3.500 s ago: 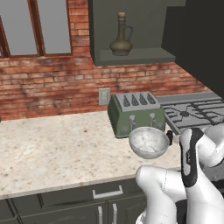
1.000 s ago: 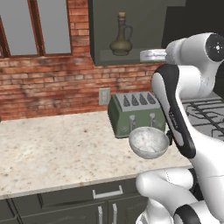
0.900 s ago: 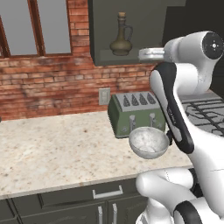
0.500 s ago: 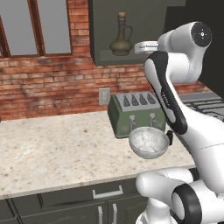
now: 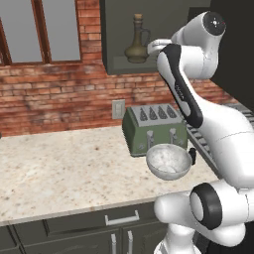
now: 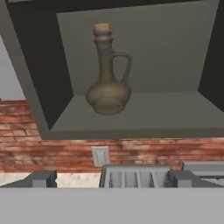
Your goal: Retrieve the bottle and the shaker from the cabinet and place them next to the mixing bowl on the counter. Then add garlic from the fridge to the mixing bowl.
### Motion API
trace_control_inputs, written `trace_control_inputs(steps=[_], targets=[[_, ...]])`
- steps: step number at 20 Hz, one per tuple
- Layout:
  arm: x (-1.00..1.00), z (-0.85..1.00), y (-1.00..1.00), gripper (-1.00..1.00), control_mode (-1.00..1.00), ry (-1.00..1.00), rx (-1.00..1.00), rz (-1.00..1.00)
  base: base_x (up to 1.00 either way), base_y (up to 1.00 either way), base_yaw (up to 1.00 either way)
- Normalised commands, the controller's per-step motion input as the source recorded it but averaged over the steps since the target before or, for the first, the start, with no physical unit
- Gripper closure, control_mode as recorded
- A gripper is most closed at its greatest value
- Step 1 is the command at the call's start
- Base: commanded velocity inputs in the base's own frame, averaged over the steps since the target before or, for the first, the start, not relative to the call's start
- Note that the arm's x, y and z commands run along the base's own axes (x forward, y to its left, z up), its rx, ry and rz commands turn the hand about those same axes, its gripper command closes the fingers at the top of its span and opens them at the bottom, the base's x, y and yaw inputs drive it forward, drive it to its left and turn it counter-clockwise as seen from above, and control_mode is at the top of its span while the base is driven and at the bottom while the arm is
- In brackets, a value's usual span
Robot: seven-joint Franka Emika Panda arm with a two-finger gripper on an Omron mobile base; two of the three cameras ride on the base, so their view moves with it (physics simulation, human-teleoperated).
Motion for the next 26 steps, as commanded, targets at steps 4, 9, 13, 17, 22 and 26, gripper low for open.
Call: trace_control_inputs(steps=[4, 9, 13, 17, 22, 26], targets=[[0.37, 0.07, 0.00, -1.00, -1.00, 0.13, 0.00, -0.01, 0.00, 0.00, 0.00], [0.46, 0.00, 0.03, -1.00, -1.00, -0.01, 0.00, 0.00, 0.00, 0.00, 0.00], [0.47, -0.18, 0.03, -1.00, -1.00, -0.14, 0.00, 0.00, 0.00, 0.00, 0.00], [0.47, -0.16, 0.13, -1.00, -1.00, -0.16, 0.00, 0.00, 0.00, 0.00, 0.00], [0.25, 0.10, 0.04, -1.00, -1.00, -0.02, 0.00, 0.00, 0.00, 0.00, 0.00], [0.18, 0.15, 0.00, -1.00, -1.00, 0.01, 0.00, 0.00, 0.00, 0.00, 0.00]])
